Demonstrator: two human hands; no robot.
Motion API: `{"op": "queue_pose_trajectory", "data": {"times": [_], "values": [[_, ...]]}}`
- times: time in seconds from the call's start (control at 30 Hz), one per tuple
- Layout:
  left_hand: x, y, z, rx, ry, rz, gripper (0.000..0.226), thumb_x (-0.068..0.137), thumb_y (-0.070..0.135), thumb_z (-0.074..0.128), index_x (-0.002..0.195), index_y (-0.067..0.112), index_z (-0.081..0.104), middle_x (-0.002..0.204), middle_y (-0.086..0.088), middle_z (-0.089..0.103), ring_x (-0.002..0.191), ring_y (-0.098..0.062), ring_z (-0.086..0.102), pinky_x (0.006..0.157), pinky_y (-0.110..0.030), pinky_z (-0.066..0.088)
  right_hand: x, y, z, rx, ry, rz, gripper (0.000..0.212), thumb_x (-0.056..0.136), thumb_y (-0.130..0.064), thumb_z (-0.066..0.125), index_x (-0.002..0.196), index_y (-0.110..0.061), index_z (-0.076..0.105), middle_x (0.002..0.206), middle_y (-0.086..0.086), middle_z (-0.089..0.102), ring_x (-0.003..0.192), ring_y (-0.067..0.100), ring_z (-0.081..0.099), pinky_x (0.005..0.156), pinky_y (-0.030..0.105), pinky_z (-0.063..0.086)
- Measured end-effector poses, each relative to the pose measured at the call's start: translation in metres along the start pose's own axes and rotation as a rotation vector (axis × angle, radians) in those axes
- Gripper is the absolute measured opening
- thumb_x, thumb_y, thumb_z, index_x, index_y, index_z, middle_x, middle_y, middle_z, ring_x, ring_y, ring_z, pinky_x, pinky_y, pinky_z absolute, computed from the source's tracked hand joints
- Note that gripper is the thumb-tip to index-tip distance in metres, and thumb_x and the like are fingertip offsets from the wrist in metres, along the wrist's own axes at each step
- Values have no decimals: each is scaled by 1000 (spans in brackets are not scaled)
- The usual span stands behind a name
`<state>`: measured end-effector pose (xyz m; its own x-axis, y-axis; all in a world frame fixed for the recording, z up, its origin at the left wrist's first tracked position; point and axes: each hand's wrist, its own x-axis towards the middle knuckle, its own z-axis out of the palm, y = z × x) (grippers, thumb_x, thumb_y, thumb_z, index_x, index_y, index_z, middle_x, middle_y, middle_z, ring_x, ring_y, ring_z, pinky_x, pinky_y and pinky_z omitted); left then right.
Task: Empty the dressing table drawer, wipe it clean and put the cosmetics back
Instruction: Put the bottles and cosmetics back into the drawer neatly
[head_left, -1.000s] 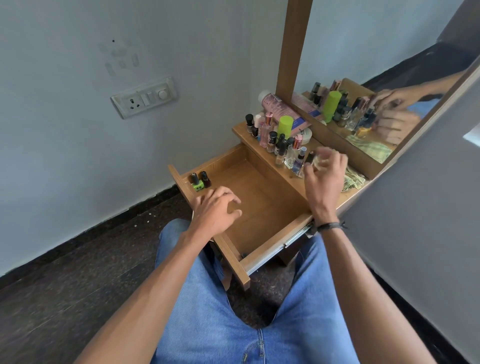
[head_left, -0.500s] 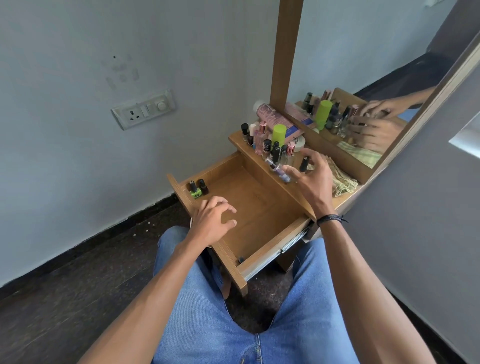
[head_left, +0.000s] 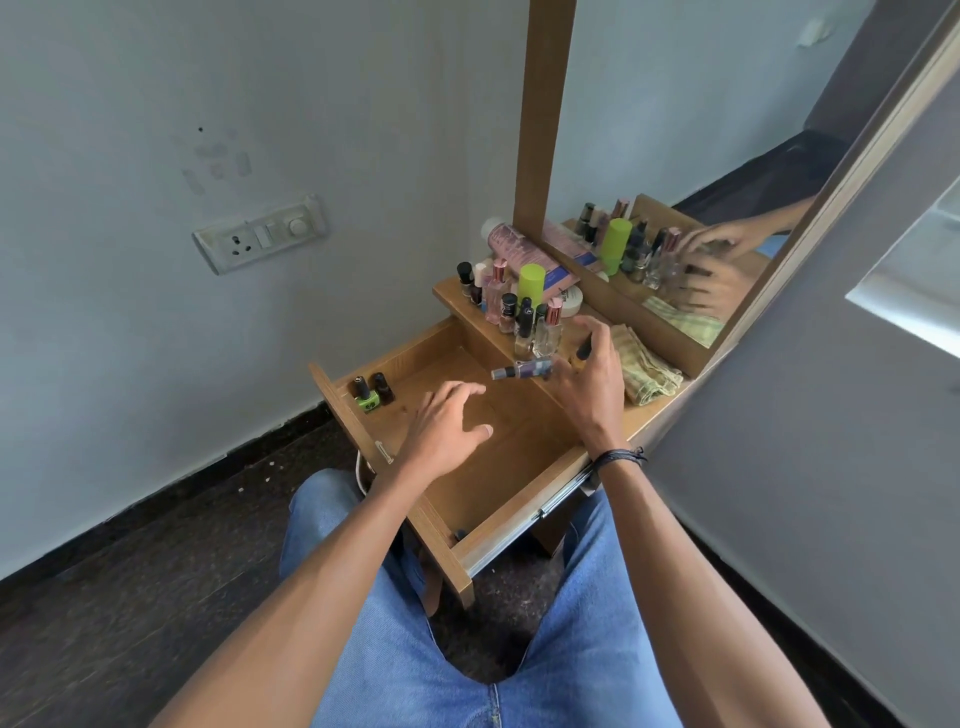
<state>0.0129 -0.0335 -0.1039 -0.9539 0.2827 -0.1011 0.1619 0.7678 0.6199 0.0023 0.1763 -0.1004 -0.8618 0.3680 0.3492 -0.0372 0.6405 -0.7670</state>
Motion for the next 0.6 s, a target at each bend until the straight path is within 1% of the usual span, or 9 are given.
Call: {"op": "queue_pose_trajectory", "data": {"times": [0.07, 0.13, 0.2, 0.27, 0.37, 0.43, 0.5, 0.53, 0.6], "values": [[11, 14, 3, -141, -38, -46, 60, 94, 30, 68, 147, 29, 39, 155, 8, 37, 138, -17, 40, 107, -45, 39, -2, 3, 0, 27, 7, 22, 56, 89, -9, 70, 137, -22, 43, 109, 4, 60, 94, 22, 57, 80, 40, 49], [22, 28, 10, -318, -23, -112, 67, 92, 25, 71, 148, 30, 35, 153, 5, 39, 130, -15, 50, 102, -41, 44, -3, 2, 0, 53, 22, 57, 56, 92, -8, 67, 138, -24, 41, 103, 3, 59, 90, 21, 57, 76, 36, 47], [31, 40, 17, -497, 43, -179, 64, 91, 18, 73, 144, 29, 40, 146, 2, 47, 113, -12, 60, 94, -35, 48, -4, 2, 0, 76, 23, 77, 54, 94, -8, 67, 138, -24, 40, 103, 4, 60, 89, 21, 58, 75, 36, 49], [37, 50, 23, -615, 112, -219, 57, 90, 14, 73, 139, 28, 47, 138, 0, 53, 104, -13, 64, 92, -34, 50, -3, 3, -1, 98, 21, 100, 53, 95, -10, 67, 137, -26, 40, 102, 4, 61, 88, 21, 60, 75, 37, 51], [41, 60, 27, -714, 191, -243, 51, 89, 11, 73, 134, 25, 54, 129, 1, 57, 103, -12, 60, 89, -28, 47, -2, 4, -2, 120, 22, 131, 53, 94, -11, 66, 137, -28, 39, 101, 4, 63, 86, 21, 62, 75, 36, 51], [42, 63, 27, -715, 248, -246, 43, 89, 12, 74, 128, 22, 61, 128, 2, 59, 102, -11, 57, 81, -19, 44, -2, 4, -4, 122, 17, 143, 53, 95, -10, 65, 138, -27, 39, 100, 4, 62, 85, 21, 61, 74, 33, 47], [42, 67, 24, -731, 284, -236, 35, 89, 12, 74, 122, 20, 67, 121, 3, 64, 101, -11, 59, 72, -12, 43, -4, 3, -5, 119, 14, 143, 53, 95, -10, 64, 139, -26, 38, 99, 4, 62, 84, 21, 61, 73, 33, 46], [42, 67, 22, -759, 299, -229, 31, 89, 12, 74, 119, 20, 69, 117, 3, 67, 102, -12, 62, 72, -11, 46, -5, 2, -5, 119, 11, 140, 53, 95, -10, 63, 139, -25, 38, 99, 4, 62, 83, 22, 61, 73, 34, 48], [42, 67, 18, -826, 304, -235, 23, 89, 14, 75, 110, 22, 73, 113, 0, 70, 102, -14, 67, 80, -21, 56, -8, 0, -5, 124, 1, 126, 54, 95, -8, 62, 140, -24, 37, 99, 5, 62, 83, 22, 61, 74, 39, 51]]}}
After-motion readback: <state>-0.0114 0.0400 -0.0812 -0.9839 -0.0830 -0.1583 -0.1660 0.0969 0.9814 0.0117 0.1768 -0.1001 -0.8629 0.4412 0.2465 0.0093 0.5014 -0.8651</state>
